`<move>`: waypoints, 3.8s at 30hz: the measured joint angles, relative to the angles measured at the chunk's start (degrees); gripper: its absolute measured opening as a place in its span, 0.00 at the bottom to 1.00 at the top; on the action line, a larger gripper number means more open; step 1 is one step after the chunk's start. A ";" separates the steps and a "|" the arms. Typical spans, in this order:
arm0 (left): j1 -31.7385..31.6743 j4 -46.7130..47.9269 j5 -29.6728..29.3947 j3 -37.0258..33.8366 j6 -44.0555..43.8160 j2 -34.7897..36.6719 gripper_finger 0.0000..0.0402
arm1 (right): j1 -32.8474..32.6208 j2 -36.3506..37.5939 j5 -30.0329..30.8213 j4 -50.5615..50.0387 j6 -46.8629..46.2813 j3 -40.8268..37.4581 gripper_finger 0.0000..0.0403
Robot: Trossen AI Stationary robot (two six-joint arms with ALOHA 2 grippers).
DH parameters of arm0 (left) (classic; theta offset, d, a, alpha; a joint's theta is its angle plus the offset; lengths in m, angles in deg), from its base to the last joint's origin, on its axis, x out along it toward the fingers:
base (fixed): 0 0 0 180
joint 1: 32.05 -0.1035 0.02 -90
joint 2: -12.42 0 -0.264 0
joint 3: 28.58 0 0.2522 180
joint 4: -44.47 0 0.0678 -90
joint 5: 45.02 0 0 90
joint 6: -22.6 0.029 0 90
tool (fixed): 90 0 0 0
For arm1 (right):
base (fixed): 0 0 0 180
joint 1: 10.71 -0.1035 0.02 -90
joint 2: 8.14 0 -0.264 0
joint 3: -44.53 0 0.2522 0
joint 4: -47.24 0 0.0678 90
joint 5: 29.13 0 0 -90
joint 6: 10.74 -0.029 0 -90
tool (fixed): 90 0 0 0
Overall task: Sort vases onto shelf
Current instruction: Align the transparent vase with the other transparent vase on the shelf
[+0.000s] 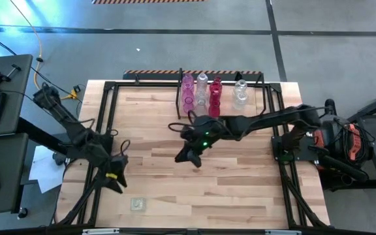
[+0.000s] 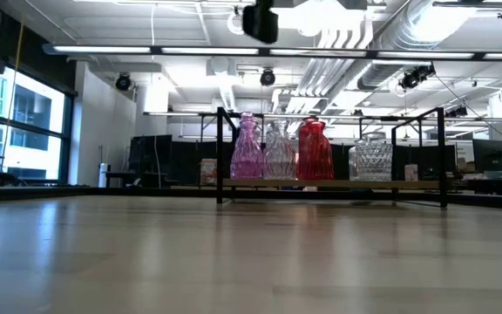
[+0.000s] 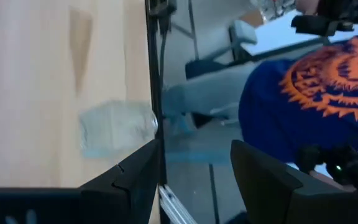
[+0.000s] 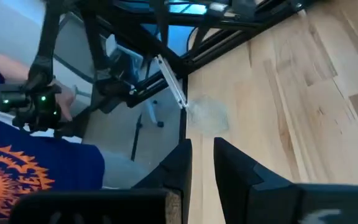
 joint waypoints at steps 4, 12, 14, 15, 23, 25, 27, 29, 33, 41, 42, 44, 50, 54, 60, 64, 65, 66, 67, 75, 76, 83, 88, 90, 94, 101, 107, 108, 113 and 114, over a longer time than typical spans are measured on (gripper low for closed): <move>5.18 -1.04 -0.48 0.00 -4.83 -4.64 0.46 | 1.61 -2.63 -0.06 0.38 0.05 1.69 0.12; 14.55 -5.05 -7.72 0.00 -16.56 -16.19 0.46 | 3.28 -2.19 -2.08 -3.24 5.45 5.13 0.12; 15.84 -8.29 -10.87 0.00 -20.39 -19.70 0.46 | 3.49 -1.67 -2.52 -6.42 7.44 6.56 0.12; 16.30 -9.86 -11.95 0.00 -22.28 -21.52 0.46 | 3.65 -1.60 -2.54 -7.52 8.43 7.50 0.12; 18.26 -14.66 -12.60 2.93 -33.55 -35.09 0.33 | 5.93 -0.97 -1.05 -28.94 18.67 20.44 0.12; 18.78 -14.35 -12.60 4.50 -34.46 -38.15 0.29 | 6.45 -0.93 1.25 -34.45 21.78 24.06 0.12; 18.85 -14.54 -12.56 6.40 -34.82 -40.96 0.24 | 7.09 -0.93 3.89 -39.83 24.10 28.02 0.12; 18.80 -15.15 -12.56 8.54 -34.84 -43.82 0.20 | 7.42 -0.90 6.64 -42.94 26.10 31.80 0.12; 18.24 -14.96 -12.49 12.13 -35.70 -48.92 0.14 | 7.85 -0.88 12.60 -47.22 29.46 38.01 0.12; 19.71 -12.12 -7.84 14.40 -45.93 -54.51 0.01 | 8.09 -0.86 19.20 -54.84 33.13 47.64 0.12; 20.09 -11.44 -7.66 14.40 -46.59 -54.54 0.01 | 8.30 -0.86 19.63 -56.05 33.13 48.39 0.12; 20.78 -10.86 -8.81 14.32 -47.20 -54.20 0.01 | 8.56 -0.86 20.44 -57.92 33.12 49.54 0.12; 20.28 -11.56 -9.89 14.36 -47.51 -53.87 0.00 | 8.49 -0.88 21.52 -59.29 33.13 50.22 0.12; 19.08 -11.81 -11.10 14.36 -48.94 -53.86 0.00 | 8.51 -0.88 21.82 -59.18 33.43 50.22 0.12; 16.05 -11.41 -14.55 14.36 -50.27 -53.86 0.00 | 8.51 -0.88 21.90 -58.92 34.04 50.20 0.12; 12.69 -11.71 -15.45 14.35 -48.30 -53.86 0.00 | 8.51 -0.88 21.87 -58.92 34.90 50.20 0.12; 11.76 -12.27 -15.77 14.32 -47.22 -53.86 0.00 | 8.51 -0.88 21.87 -58.91 35.01 50.20 0.12; 10.65 -13.23 -15.96 14.29 -45.89 -53.86 0.00 | 8.51 -0.88 21.87 -58.90 35.04 50.20 0.12; 9.49 -14.56 -15.92 14.29 -44.48 -53.86 0.00 | 8.51 -0.88 21.84 -58.91 35.04 50.20 0.12; -0.05 -22.11 -14.97 14.30 -36.16 -54.04 0.00 | 8.63 -0.36 21.51 -60.98 36.58 50.11 0.12; -1.43 -23.02 -14.80 14.31 -34.94 -54.04 0.00 | 8.75 -0.09 21.49 -61.33 36.71 50.11 0.12; -10.92 -25.91 -12.02 14.29 -26.00 -56.33 0.00 | 9.65 3.47 21.50 -63.65 36.91 50.11 0.12; -16.07 -30.92 -7.14 14.55 -21.84 -59.77 0.00 | 9.62 6.60 21.24 -67.95 34.97 50.13 0.12; -16.53 -30.79 -6.91 14.53 -21.06 -59.94 0.00 | 9.50 7.06 19.36 -70.88 35.01 50.15 0.12; -16.63 -27.35 -9.28 14.53 -18.11 -57.28 0.00 | 6.32 6.62 17.23 -73.66 36.22 49.75 0.12; -15.95 -5.06 -16.89 14.56 -17.89 -44.54 0.00 | 2.30 5.36 14.95 -71.33 28.00 39.12 0.12; -12.29 17.47 -28.58 14.56 -18.32 -27.12 0.00 | -0.29 5.31 9.46 -54.32 17.59 22.76 0.12; -11.41 19.71 -30.53 14.57 -18.66 -24.42 0.00 | -1.00 5.32 9.68 -49.81 15.50 20.05 0.12; -6.51 28.54 -36.05 14.56 -20.68 -12.63 0.00 | -2.89 5.28 9.79 -28.55 1.87 7.70 0.08; -5.50 29.61 -36.45 14.54 -20.46 -10.75 0.00 | -2.95 5.28 9.70 -24.81 -0.65 5.87 0.07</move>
